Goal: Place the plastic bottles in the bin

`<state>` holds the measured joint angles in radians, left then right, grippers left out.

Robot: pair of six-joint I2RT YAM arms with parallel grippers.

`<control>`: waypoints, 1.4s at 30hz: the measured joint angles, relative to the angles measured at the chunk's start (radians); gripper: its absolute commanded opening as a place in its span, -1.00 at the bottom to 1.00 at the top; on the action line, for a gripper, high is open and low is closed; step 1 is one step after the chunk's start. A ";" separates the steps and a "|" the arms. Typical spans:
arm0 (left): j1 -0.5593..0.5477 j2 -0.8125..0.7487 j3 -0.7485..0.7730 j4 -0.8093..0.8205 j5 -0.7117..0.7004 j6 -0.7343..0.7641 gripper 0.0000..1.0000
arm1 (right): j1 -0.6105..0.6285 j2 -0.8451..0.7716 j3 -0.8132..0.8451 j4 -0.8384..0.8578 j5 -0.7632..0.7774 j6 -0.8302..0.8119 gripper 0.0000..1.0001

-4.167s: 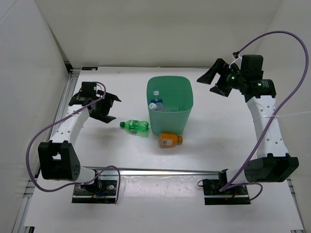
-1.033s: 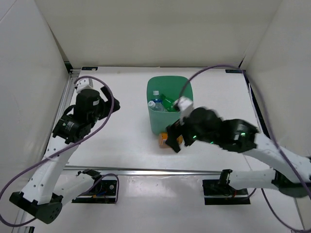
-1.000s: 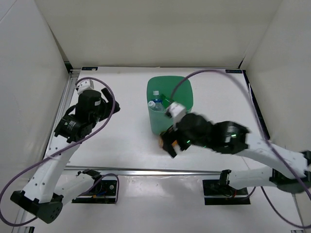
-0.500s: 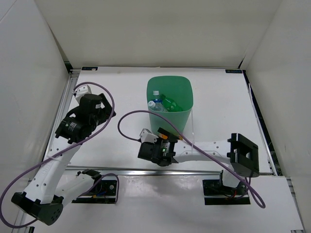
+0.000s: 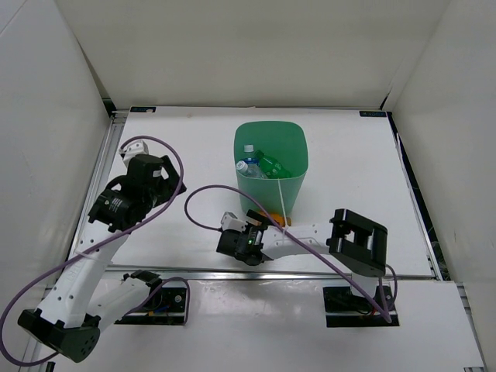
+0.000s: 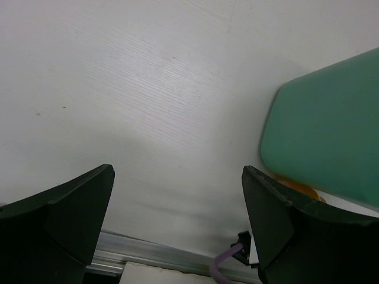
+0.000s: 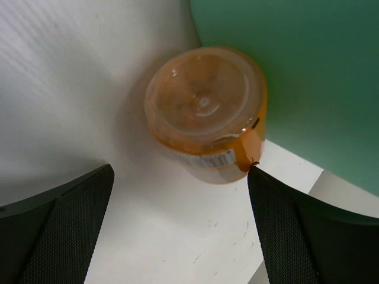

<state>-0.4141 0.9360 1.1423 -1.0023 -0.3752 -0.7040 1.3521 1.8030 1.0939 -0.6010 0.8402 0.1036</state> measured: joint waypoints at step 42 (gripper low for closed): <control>0.007 -0.043 0.005 -0.019 -0.120 -0.027 1.00 | -0.002 0.113 0.661 -0.465 -0.209 0.120 -0.39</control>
<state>-0.4072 0.8928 1.1473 -1.0210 -0.4950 -0.7311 1.3499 1.9156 1.7554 -1.0660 0.6312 0.2237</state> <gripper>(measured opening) 0.998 0.692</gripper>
